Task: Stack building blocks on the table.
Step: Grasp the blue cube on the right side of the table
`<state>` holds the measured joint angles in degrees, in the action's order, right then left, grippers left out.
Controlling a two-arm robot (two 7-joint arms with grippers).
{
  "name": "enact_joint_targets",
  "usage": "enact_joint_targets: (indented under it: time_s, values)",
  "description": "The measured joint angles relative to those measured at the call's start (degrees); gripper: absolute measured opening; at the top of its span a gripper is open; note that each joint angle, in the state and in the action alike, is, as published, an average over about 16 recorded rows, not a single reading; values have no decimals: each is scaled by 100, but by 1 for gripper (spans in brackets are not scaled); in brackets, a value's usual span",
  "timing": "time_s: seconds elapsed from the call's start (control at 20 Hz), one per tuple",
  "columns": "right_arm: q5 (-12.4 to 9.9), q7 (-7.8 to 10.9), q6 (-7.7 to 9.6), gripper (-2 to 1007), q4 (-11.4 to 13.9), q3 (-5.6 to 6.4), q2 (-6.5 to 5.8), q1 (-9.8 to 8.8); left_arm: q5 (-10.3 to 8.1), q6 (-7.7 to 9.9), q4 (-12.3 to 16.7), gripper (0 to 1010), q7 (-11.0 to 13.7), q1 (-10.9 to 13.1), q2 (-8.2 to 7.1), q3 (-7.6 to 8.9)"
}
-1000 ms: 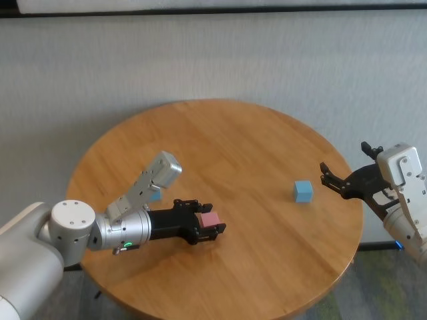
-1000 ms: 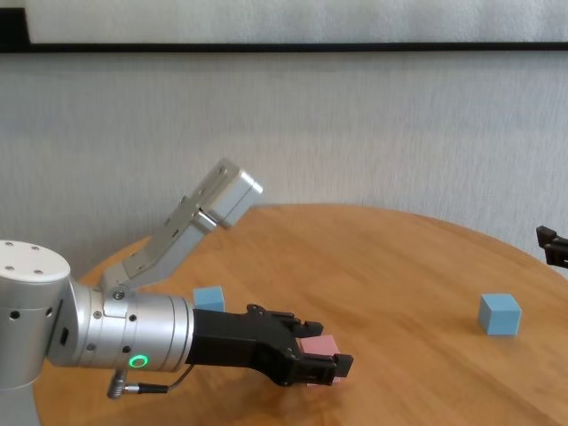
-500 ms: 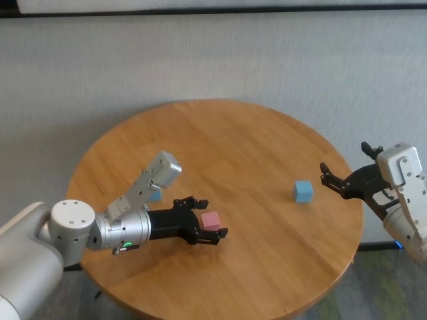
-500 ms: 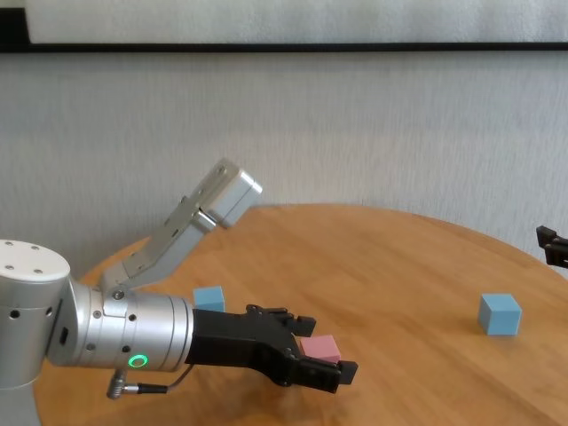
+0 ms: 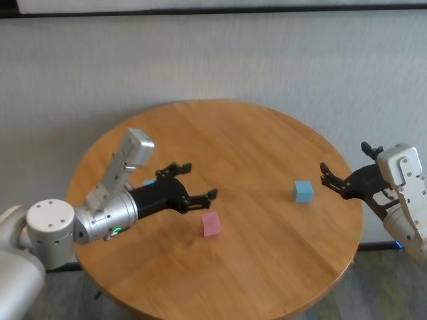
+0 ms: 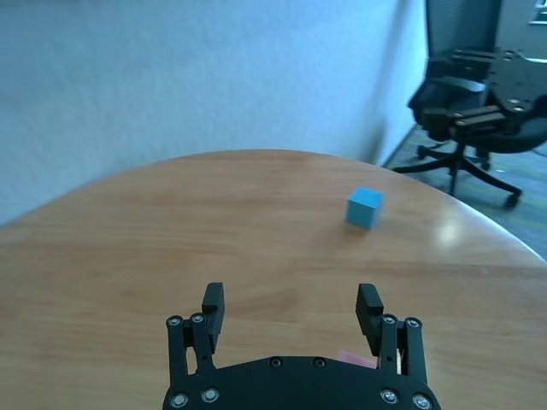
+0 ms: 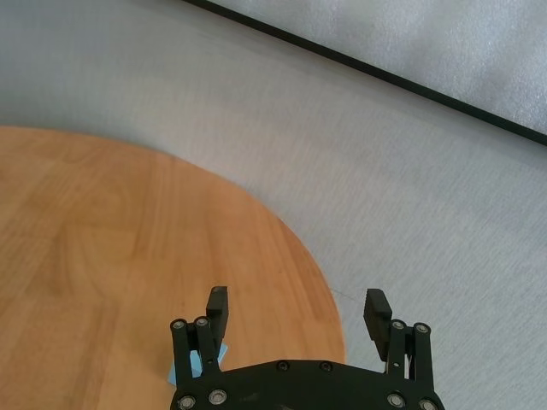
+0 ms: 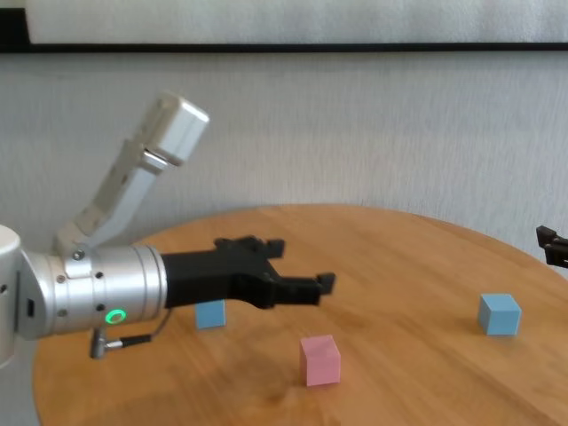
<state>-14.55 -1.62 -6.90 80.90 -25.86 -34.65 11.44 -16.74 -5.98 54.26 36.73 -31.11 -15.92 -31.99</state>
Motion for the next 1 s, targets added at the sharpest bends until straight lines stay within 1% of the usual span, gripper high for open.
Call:
enact_joint_targets:
  time_s: [0.2, 0.4, 0.55, 0.65, 0.8, 1.0]
  values:
    - [0, 0, 0, 1005, 0, 0, 0, 0, 77, 76, 610, 1000, -654, 367, -202, 269]
    - [0, 0, 0, 1005, 0, 0, 0, 0, 259, 155, 1136, 1000, -1356, 736, -378, 519]
    - [0, 0, 0, 1005, 0, 0, 0, 0, 405, 195, 1467, 1000, -1800, 1001, -480, 708]
    - [0, 0, 0, 1005, 0, 0, 0, 0, 477, 203, 1648, 1000, -2021, 1158, -533, 827]
    - [0, 0, 0, 1005, 0, 0, 0, 0, 540, 192, 1861, 1000, -2249, 1350, -586, 980]
    - [0, 0, 0, 1005, 0, 0, 0, 0, 565, 143, 2016, 1000, -2372, 1498, -615, 1104]
